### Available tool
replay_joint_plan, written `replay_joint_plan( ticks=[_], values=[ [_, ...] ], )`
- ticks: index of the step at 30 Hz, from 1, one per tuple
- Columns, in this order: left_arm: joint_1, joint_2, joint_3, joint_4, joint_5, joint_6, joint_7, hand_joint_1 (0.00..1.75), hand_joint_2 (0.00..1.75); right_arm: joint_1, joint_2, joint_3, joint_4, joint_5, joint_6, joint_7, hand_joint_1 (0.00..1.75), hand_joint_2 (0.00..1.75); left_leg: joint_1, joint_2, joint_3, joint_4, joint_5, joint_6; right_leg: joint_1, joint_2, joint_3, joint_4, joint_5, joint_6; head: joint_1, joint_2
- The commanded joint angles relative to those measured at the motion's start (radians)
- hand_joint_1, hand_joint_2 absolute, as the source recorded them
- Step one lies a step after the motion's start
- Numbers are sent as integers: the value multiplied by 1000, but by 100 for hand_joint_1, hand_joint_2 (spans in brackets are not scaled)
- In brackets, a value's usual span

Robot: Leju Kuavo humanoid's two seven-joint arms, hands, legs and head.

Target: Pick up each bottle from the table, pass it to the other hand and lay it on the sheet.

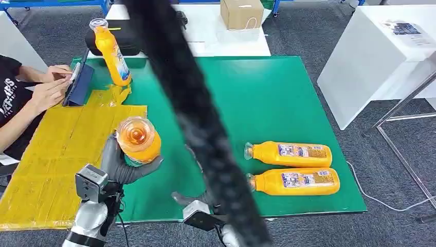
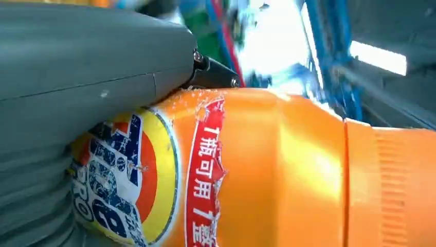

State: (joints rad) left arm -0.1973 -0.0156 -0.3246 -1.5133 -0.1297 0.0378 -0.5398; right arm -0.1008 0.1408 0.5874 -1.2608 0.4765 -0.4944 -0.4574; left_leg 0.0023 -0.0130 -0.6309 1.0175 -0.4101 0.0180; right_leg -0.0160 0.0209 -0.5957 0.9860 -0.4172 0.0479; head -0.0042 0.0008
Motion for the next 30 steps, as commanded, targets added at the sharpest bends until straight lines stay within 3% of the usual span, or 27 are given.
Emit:
replay_joint_plan(
  ticks=[1,4,8,14,22,25,30],
  values=[
    [-37,31,17,10,-18,8,-1,175,175,25,-26,-72,-85,-7,11,8,0,175,0,-1,2,0,-1,-1,1,-3,2,0,-1,-2,0,0],
    [-58,70,-2,56,-306,204,55,175,175,51,-31,-119,-151,-7,-23,4,0,175,0,-1,3,0,-1,-1,1,-3,3,0,-1,-2,0,0],
    [-131,146,-32,224,-593,259,170,175,175,84,-51,-179,-276,3,-38,7,0,175,0,-2,6,0,-2,-2,1,-5,6,0,-3,-3,0,0],
    [-329,204,-118,689,-1092,326,403,175,175,76,-69,-192,-390,71,-70,10,0,175,0,-4,2,-1,1,-1,0,-5,2,0,-1,-2,0,0],
    [-387,201,-68,1016,-1159,283,481,175,175,50,-126,-197,-452,245,-138,89,0,175,0,4,6,-1,0,-2,1,-1,5,-1,1,-5,0,0],
    [-375,181,-5,1043,-1102,278,479,175,175,52,-121,-215,-445,329,-185,117,0,175,0,3,5,-1,0,-2,1,-1,5,-1,1,-5,0,0],
    [-366,179,4,1049,-1107,291,495,175,175,55,-122,-209,-449,334,-195,121,0,175,0,3,5,-1,1,-2,0,1,5,0,2,-4,0,0]
  ],
)
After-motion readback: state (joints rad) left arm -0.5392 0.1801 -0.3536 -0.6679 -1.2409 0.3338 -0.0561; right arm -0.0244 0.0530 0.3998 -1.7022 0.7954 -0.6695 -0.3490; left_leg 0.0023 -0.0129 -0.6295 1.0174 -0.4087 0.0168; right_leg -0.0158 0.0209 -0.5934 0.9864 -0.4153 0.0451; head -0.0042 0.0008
